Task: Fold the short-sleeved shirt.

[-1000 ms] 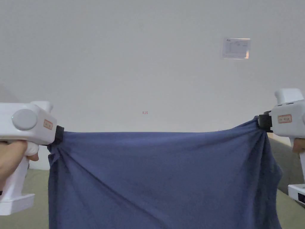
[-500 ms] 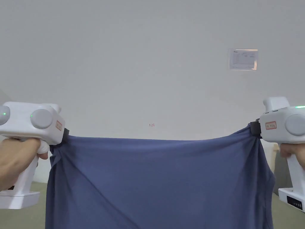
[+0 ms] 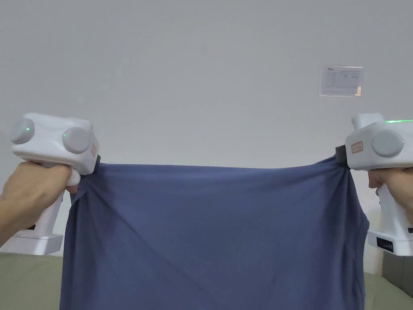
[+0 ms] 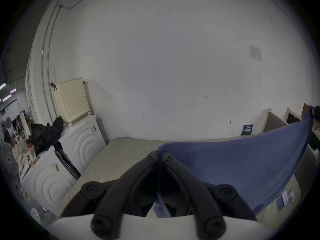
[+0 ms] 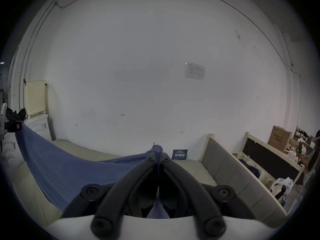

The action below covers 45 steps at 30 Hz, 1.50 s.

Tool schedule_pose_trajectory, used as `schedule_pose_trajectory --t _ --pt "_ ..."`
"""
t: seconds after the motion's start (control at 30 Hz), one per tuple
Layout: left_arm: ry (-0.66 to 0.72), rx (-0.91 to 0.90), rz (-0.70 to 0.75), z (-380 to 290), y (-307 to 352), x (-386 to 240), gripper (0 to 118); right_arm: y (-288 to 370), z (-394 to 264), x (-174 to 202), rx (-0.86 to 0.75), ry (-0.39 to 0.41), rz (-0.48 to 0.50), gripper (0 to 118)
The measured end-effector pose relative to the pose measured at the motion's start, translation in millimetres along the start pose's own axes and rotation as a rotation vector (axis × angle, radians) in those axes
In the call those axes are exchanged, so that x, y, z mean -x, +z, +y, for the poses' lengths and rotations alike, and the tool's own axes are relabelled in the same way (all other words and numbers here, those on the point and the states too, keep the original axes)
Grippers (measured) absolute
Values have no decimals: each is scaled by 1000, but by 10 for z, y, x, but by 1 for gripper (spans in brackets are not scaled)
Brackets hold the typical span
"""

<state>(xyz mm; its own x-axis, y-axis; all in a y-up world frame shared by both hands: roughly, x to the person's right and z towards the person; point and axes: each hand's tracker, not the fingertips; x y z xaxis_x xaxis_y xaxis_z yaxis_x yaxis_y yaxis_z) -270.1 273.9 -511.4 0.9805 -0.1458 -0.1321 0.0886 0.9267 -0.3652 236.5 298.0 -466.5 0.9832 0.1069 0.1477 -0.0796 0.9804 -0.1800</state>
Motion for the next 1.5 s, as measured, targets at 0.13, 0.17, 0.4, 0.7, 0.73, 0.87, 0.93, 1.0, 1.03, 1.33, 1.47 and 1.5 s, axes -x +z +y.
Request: schedule_pose_trajectory --t 0.13,0.17,0.4,0.7,0.73,0.87,0.93,1.0,1.03,1.33,1.47,1.5 --pt "15 -7 -7 105 -265 -87 3 -311 101 43 -1 5 -14 0" --pt "14 -3 -1 128 -350 -117 3 -394 106 53 -2 8 -14 0" --pt "29 4 6 133 -956 -244 3 -971 1 180 16 25 -31 0" --pt "33 100 21 -514 -1705 -382 3 -1556 -798 368 116 17 -11 0" --pt "23 120 17 -622 -1785 -400 3 -1591 -907 389 122 15 -12 0" --pt "-3 173 21 -1068 -1972 -470 3 -1625 -1359 465 164 11 -11 0" --pt "-5 192 11 -1284 -1979 -468 3 -1536 -1614 477 185 12 -4 0" --pt "-5 207 -7 -1495 -1922 -443 3 -1422 -1862 446 213 7 9 0" --pt "-8 217 -19 -1629 -1862 -432 3 -1337 -1989 417 225 -5 16 0" --pt "-40 283 -103 -2731 -852 -235 3 21 -3038 188 310 -53 98 0" --pt "-74 316 -123 -3360 -468 -42 3 718 -3595 126 357 -46 119 0" --pt "-39 332 -138 -3503 -363 17 3 901 -3730 110 366 -51 126 0"
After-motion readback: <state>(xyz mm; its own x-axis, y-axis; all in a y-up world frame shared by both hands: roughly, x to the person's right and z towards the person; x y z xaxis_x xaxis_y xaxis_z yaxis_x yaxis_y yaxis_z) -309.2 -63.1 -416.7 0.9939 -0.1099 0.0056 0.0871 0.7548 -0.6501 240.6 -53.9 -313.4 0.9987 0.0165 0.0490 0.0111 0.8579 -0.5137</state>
